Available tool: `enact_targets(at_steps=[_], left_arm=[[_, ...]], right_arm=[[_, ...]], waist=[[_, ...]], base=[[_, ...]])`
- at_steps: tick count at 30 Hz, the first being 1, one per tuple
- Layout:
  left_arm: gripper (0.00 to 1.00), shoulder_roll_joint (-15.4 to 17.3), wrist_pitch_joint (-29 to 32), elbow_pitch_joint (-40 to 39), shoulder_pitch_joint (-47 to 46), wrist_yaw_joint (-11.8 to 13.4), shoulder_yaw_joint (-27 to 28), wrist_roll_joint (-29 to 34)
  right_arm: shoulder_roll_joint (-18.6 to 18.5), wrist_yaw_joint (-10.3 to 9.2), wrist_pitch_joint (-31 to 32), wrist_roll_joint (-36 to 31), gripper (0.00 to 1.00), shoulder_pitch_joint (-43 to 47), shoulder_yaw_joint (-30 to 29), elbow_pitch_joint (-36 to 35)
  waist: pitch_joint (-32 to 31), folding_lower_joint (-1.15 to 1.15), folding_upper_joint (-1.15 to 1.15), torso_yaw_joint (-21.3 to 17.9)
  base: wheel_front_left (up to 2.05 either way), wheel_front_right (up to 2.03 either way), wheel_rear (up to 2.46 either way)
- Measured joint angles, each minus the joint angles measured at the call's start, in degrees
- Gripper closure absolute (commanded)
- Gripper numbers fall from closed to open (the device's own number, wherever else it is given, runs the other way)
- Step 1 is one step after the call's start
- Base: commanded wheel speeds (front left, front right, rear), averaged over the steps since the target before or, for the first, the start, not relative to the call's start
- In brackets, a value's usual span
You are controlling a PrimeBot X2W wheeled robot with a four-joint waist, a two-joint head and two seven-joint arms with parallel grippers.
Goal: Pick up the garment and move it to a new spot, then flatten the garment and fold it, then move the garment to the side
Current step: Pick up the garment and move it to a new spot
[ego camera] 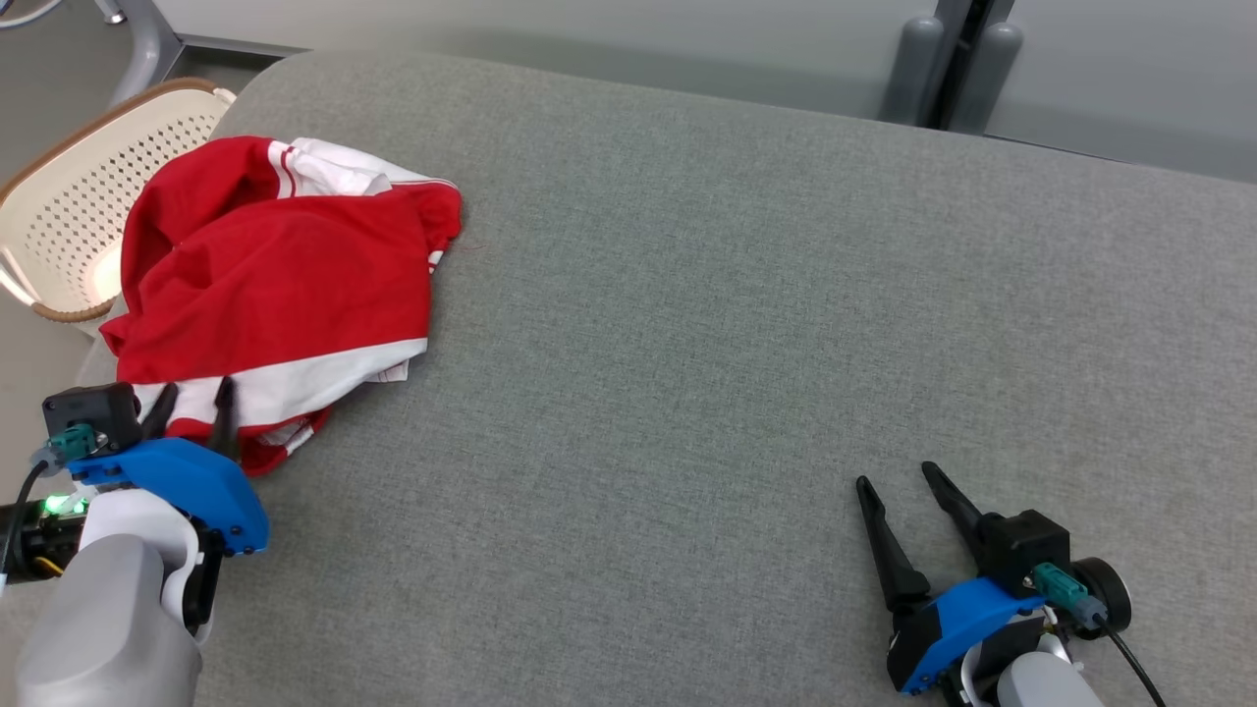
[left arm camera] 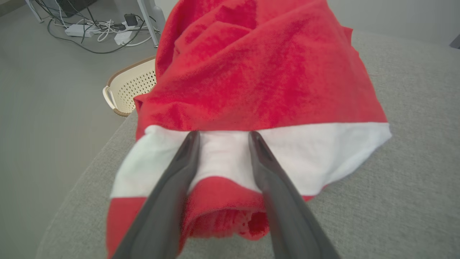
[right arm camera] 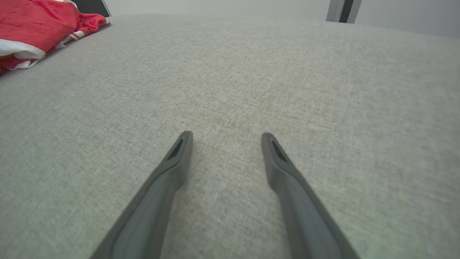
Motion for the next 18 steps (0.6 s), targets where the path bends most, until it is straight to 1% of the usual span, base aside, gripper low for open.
enact_targets(at_steps=[1,4,7,12,13,15,18], left_arm=[[1.00,0.18,0.49,0.64,-0.23,0.00,-0.58,-0.85],[1.00,0.70,-0.51,1.51,-0.62,0.00,-1.78,-2.97],[1.00,1.65,-2.71,1.14,-1.25,0.00,-3.65,-4.52],[1.00,2.67,-3.94,0.35,-2.31,0.00,-5.72,-6.27],[1.00,3.56,-5.17,-1.05,-2.65,0.00,-6.72,-6.99],[1.00,4.35,-6.35,-3.63,-4.04,0.00,-8.10,-7.37],[1.00,4.71,-7.28,-8.61,-6.42,0.00,-10.37,-7.56]], right_arm=[[0.00,0.00,0.01,0.30,0.00,0.01,0.01,0.15],[-0.01,0.00,0.02,0.69,0.00,0.03,0.15,0.54],[-0.04,0.00,0.04,1.44,0.00,0.27,0.34,0.91],[-0.08,-0.01,0.08,2.61,0.00,1.01,0.85,1.07],[-0.09,-0.01,0.08,3.25,0.00,1.32,1.16,1.19],[-0.09,-0.01,0.09,3.70,0.00,1.93,1.21,1.18],[-0.10,-0.01,0.09,4.39,0.00,2.92,1.35,1.29]], waist=[[-0.15,0.00,0.00,-0.13],[-0.82,0.00,0.00,-0.52],[-1.80,0.00,0.00,-0.99],[-3.44,-0.01,0.00,-1.83],[-4.24,-0.01,0.00,-2.45],[-5.11,-0.01,0.00,-3.08],[-6.32,-0.01,0.00,-4.25]], base=[[0.00,0.00,0.00],[0.00,0.00,0.00],[0.00,0.00,0.00],[0.00,0.00,0.00],[0.00,0.00,0.00],[0.00,0.00,0.00],[0.00,0.00,0.00]])
